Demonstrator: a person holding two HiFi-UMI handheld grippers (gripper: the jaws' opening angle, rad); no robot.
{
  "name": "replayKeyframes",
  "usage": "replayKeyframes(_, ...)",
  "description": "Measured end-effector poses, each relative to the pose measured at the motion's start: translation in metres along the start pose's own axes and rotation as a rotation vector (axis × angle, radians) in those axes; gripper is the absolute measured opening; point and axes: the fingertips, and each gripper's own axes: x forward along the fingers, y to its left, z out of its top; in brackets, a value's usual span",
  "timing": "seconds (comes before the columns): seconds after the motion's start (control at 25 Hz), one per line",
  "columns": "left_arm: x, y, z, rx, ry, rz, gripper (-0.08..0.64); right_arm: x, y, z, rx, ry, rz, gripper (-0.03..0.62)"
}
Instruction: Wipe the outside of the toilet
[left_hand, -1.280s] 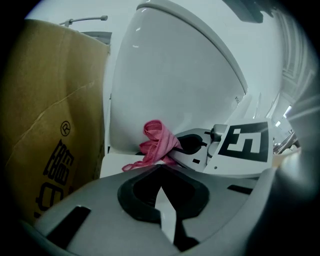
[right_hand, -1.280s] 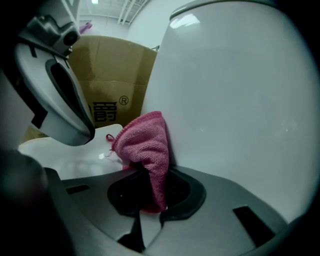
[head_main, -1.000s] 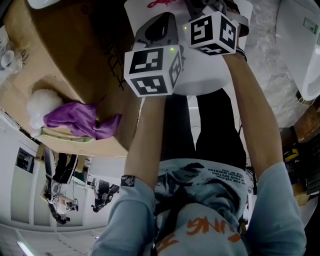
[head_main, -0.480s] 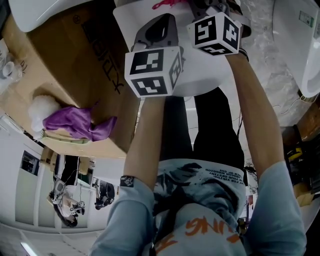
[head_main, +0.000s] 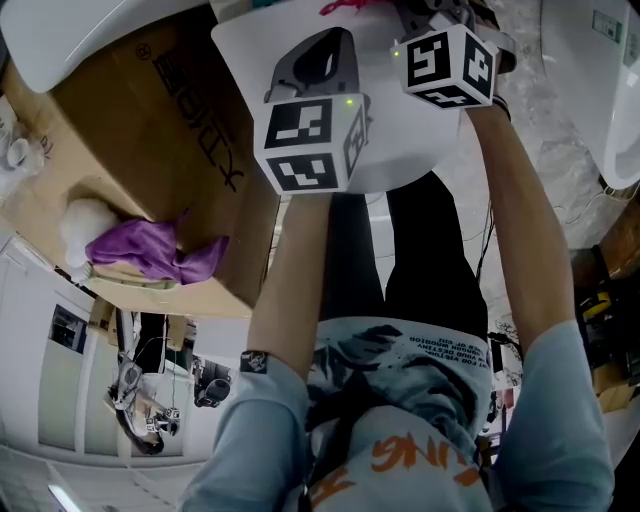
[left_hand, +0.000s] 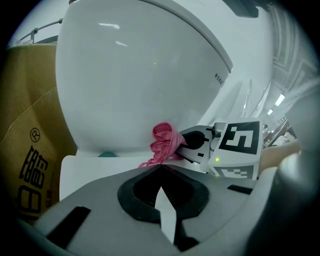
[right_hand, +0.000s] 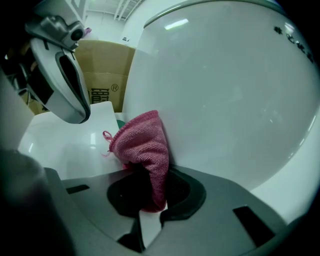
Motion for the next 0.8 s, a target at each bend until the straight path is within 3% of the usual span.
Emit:
replayKeyframes(0.52,0.012,-0.021,-0.001,0.017,0.008,-0.012,0.020,-0.015,-0.028,-0.040,0.016,0.039,-0.044,0.060)
replayKeyframes(0.8,0.015,-0.030,-0.003,0.018,0.006,-0.018,0.020,-0.023,-0.043,-0.061,0.049,0.112,-0.056,0.061)
